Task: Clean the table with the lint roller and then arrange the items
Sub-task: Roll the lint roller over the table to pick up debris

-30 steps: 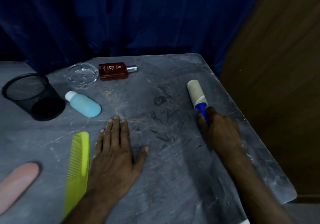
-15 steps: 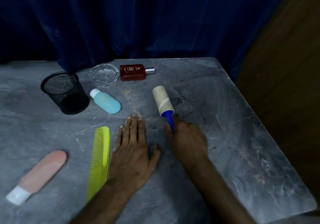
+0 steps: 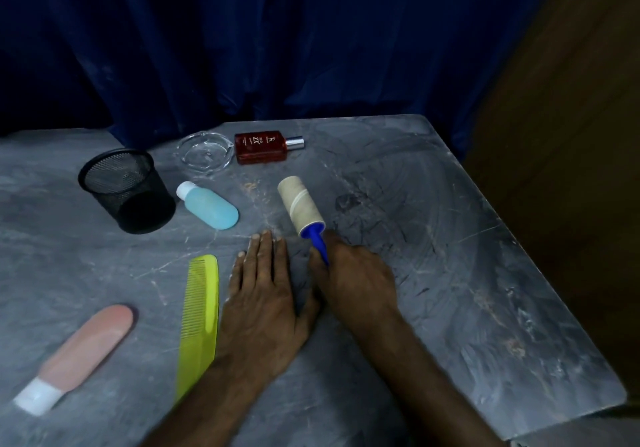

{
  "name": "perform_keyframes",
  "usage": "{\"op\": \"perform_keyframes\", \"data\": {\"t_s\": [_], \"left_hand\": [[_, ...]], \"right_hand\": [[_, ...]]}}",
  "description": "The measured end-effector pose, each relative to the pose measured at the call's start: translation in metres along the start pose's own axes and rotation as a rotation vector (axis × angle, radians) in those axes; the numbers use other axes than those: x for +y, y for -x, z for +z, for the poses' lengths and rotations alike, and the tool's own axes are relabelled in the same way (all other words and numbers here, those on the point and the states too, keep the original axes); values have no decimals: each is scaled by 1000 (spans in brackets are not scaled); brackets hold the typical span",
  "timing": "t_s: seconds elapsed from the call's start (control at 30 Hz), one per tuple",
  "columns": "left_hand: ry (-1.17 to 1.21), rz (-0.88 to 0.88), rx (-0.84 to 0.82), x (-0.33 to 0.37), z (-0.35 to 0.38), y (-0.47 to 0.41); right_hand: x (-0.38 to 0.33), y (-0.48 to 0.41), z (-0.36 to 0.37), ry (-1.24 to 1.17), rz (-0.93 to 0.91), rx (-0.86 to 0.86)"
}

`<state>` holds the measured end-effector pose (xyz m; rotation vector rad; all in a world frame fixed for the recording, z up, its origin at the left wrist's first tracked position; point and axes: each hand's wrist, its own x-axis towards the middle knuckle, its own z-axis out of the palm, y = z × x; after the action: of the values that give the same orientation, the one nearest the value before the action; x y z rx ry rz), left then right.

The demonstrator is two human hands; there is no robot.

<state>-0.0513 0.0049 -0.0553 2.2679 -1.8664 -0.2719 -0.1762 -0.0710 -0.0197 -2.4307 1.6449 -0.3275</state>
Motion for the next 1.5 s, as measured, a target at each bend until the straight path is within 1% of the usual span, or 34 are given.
{"op": "perform_keyframes", "data": {"t_s": [0.23, 0.57, 0.73, 0.93, 1.07, 1.2, 1.5], "left_hand": [[-23, 17, 29, -2, 2, 1], [-57, 19, 35, 1, 0, 2], [-43, 24, 27, 1, -2, 2], [-13, 22, 17, 0, -2, 2], [-30, 25, 16, -1, 0, 1], [-33, 23, 10, -3, 2, 2], [6, 23, 47, -3, 4, 1]], "right_hand": [[56, -13, -19, -42, 206, 32], [142, -10, -57, -15, 412, 58], [164, -6, -71, 32, 486, 80], [175, -2, -77, 34, 573, 81], [173, -4, -73, 29, 541, 73], [157, -13, -60, 16, 440, 55], [69, -22, -24, 15, 195, 51]]}}
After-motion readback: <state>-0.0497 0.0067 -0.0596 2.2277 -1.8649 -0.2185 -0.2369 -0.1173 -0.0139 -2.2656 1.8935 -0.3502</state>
